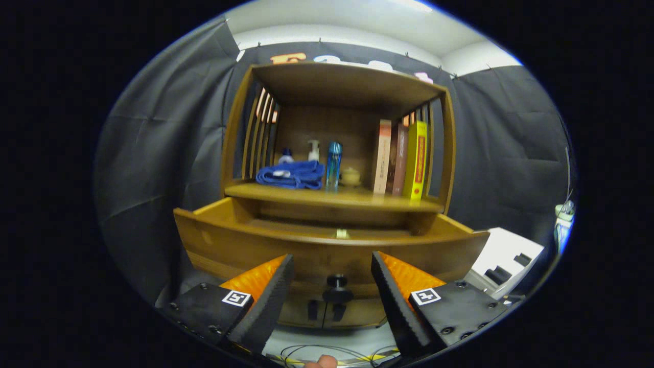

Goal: Pull open the drawer, take out the items inside it, and place them on the countertop above the cabinet.

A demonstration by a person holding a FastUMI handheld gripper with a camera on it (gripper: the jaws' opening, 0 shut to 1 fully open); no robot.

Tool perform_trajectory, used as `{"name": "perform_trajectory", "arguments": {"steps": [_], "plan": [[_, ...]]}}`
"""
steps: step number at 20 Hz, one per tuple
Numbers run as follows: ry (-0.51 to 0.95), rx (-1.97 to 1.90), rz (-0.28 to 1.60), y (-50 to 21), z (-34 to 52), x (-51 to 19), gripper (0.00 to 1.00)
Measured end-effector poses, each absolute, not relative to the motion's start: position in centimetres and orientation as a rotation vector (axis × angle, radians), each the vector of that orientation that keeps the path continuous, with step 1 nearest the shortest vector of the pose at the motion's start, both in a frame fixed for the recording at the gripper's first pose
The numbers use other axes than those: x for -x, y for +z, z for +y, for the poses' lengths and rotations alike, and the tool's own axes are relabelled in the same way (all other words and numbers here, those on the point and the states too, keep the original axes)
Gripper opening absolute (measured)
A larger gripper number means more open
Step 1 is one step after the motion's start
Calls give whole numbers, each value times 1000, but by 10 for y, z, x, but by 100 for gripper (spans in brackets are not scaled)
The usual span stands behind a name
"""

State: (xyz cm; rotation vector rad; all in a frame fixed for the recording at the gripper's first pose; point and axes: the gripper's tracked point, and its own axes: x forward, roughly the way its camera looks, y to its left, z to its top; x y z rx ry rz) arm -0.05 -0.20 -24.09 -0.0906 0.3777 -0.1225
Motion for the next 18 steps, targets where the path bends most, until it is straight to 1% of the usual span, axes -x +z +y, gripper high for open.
{"name": "perform_trajectory", "arguments": {"steps": [2,5,8,11,13,17,18], "plan": [[-131,120,323,-200,-4,-19,98],[-165,124,311,-160,-14,-46,98],[-193,97,380,-161,-22,-83,98],[-224,50,542,-209,-27,-116,98],[-246,35,688,-256,-33,-118,98],[-315,51,921,-339,-54,-105,99],[-312,49,971,-360,-54,-103,99]]}}
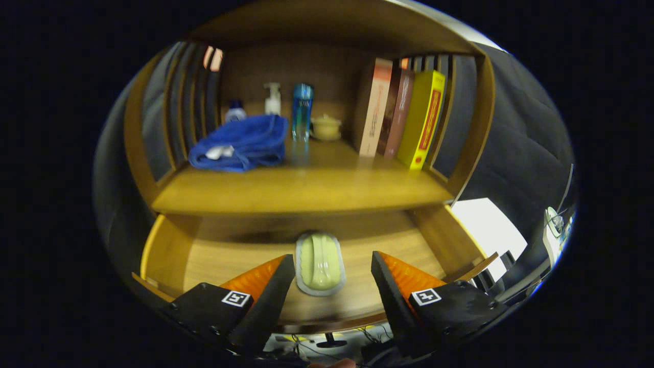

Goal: Pull open the drawer, take out the items inside it, and place them on the countertop above the cabinet.

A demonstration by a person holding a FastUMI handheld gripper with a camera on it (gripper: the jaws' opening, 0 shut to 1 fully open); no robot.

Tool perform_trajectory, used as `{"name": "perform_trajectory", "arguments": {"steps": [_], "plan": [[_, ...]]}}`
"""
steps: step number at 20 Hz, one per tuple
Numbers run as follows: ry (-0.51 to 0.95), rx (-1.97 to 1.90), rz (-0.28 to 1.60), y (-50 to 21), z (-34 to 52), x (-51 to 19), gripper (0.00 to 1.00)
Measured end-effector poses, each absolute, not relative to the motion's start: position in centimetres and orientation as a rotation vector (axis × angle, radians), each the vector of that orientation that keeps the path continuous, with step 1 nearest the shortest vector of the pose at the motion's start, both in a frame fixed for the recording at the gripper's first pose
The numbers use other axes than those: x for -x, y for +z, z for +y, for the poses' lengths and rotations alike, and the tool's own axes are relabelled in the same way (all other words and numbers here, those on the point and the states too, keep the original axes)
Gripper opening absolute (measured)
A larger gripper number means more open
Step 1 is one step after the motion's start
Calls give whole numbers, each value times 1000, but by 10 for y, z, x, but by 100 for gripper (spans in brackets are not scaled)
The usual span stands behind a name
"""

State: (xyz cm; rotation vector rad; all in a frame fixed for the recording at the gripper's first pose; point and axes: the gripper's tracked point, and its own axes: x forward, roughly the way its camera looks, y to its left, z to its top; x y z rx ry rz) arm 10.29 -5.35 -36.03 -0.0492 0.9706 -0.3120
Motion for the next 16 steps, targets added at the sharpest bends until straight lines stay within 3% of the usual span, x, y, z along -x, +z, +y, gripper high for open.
{"name": "perform_trajectory", "arguments": {"steps": [4,16], "plan": [[-284,-46,1040,-412,-44,-116,99],[-328,-118,1191,-446,-51,-113,89]]}}
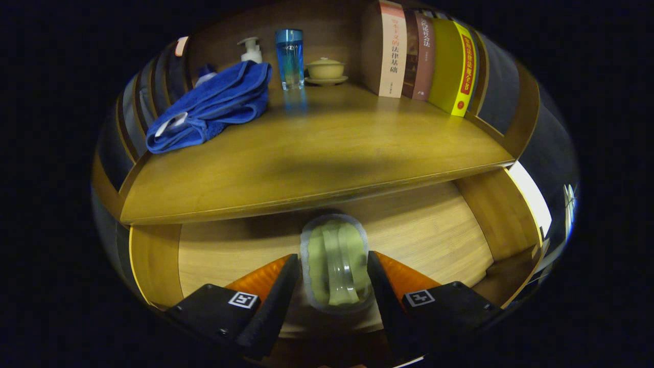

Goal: Pull open the drawer, take out the items inside it, and place them on the countertop above the cabinet.

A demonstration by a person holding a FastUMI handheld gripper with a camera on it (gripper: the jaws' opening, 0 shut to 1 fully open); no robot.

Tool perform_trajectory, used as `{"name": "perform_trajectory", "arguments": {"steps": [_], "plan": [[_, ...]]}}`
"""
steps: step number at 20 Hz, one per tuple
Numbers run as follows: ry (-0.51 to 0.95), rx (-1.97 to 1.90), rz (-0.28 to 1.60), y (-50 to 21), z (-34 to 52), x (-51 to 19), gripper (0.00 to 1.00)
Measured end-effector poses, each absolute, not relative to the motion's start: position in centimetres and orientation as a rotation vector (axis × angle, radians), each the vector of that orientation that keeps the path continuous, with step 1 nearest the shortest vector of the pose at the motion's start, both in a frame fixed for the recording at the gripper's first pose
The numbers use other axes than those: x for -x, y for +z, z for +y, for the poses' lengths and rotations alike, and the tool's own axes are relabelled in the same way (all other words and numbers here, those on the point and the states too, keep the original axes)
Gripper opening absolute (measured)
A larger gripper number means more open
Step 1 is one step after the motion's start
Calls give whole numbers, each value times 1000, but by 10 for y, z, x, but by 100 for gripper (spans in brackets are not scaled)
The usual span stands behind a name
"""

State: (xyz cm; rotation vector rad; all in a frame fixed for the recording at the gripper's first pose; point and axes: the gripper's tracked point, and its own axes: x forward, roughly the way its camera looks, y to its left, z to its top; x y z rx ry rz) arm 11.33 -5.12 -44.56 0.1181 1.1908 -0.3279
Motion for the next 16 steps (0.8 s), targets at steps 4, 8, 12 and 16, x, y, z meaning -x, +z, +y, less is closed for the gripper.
{"name": "perform_trajectory", "arguments": {"steps": [4,8,12,16], "plan": [[-331,-125,1174,-448,-51,-119,72],[-310,-101,1153,-446,-54,-122,29],[-261,-103,1134,-444,-46,-126,23],[-212,-43,1103,-427,-38,-130,23]]}}
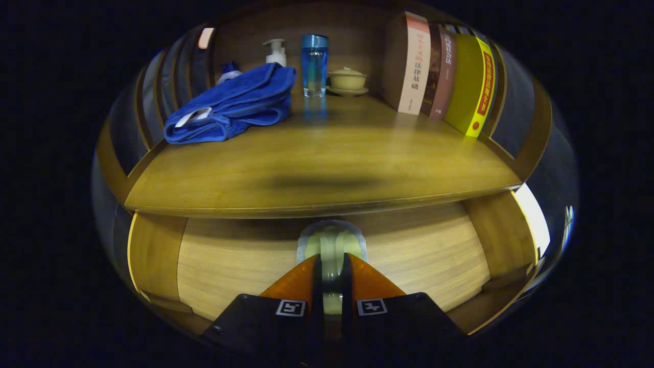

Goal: Pull open the drawer, take out the items inside it, and place them on the countertop above the cabinet.

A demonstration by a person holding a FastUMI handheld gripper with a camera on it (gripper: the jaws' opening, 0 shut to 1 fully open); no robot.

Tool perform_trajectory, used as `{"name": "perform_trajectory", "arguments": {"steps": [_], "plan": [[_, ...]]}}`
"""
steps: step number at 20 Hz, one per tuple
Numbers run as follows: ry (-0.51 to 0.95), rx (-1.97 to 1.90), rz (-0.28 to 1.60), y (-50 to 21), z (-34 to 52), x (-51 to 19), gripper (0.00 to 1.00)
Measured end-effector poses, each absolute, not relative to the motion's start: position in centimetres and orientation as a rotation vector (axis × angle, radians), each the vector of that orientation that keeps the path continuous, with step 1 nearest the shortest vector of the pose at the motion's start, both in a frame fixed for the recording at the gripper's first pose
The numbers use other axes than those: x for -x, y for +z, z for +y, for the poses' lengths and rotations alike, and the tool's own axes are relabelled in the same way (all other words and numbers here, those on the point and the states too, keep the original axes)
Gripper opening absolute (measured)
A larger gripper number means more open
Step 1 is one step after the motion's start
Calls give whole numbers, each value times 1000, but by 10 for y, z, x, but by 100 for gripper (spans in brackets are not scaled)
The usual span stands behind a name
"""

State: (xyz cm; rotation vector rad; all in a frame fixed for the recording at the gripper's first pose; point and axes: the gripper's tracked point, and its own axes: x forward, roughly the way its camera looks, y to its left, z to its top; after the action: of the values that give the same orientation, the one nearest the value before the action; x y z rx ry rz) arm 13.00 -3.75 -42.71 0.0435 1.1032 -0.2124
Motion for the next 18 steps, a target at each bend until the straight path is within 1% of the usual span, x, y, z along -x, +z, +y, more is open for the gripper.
{"name": "perform_trajectory", "arguments": {"steps": [10,13,18], "plan": [[-229,28,965,-336,-23,-128,23],[-244,42,878,-302,-27,-133,23],[-319,13,760,-245,-58,-146,23]]}}
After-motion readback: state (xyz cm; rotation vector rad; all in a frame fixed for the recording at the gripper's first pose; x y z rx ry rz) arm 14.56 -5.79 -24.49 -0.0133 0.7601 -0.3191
